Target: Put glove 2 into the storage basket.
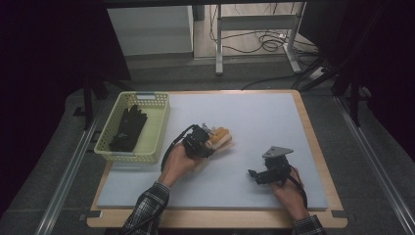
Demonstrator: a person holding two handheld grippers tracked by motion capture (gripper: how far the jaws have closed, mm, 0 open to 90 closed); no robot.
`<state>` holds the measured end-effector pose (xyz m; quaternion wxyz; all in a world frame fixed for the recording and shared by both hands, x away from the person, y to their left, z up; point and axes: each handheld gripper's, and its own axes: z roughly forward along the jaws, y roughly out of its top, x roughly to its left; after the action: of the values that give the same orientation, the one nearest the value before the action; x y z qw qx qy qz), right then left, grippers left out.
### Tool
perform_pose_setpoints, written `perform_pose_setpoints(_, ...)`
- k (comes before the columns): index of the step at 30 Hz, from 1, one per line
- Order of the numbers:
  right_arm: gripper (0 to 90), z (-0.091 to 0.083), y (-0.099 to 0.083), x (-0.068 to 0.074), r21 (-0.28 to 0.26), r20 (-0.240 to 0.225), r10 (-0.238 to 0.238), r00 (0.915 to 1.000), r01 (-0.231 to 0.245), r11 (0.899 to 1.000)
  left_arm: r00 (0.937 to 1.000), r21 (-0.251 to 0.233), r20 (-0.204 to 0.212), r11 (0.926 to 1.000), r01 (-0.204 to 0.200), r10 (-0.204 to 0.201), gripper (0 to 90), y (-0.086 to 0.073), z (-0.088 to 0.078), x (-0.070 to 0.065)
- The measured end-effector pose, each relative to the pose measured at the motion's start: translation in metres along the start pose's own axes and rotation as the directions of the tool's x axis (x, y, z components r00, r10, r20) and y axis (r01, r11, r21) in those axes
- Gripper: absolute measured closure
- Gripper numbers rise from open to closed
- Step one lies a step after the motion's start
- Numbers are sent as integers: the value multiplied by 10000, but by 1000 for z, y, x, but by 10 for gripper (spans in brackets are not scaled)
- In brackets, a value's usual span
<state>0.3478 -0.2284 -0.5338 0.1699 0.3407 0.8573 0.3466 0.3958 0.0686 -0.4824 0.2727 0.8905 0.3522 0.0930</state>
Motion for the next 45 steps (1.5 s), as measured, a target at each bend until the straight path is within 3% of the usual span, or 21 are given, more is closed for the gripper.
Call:
perform_pose_setpoints(11,73,0,0,0,-12,5,-27,10000,27,10000,9947,-330,-757,9972,671,-694,617,12,-46,30)
perform_pose_setpoints(18,74,0,0,0,-27,4,-12,10000,12,10000,9836,-455,-1261,9912,1243,-1292,616,10,-71,56)
perform_pose_setpoints(26,73,0,0,0,-31,2,-13,10000,13,10000,9635,-565,-1802,9800,1909,-1980,615,0,-93,85)
perform_pose_setpoints(35,74,0,0,0,-32,8,-17,10000,17,10000,9382,-801,-2195,9634,2560,-2676,614,-18,-105,107)
perform_pose_setpoints(41,73,0,0,0,-34,10,-26,10000,26,10000,9133,-910,-2525,9476,3064,-3195,609,-32,-114,126)
perform_pose_setpoints(45,73,0,0,0,-34,6,-22,10000,22,10000,8925,-984,-2731,9333,3453,-3590,607,-44,-117,140)
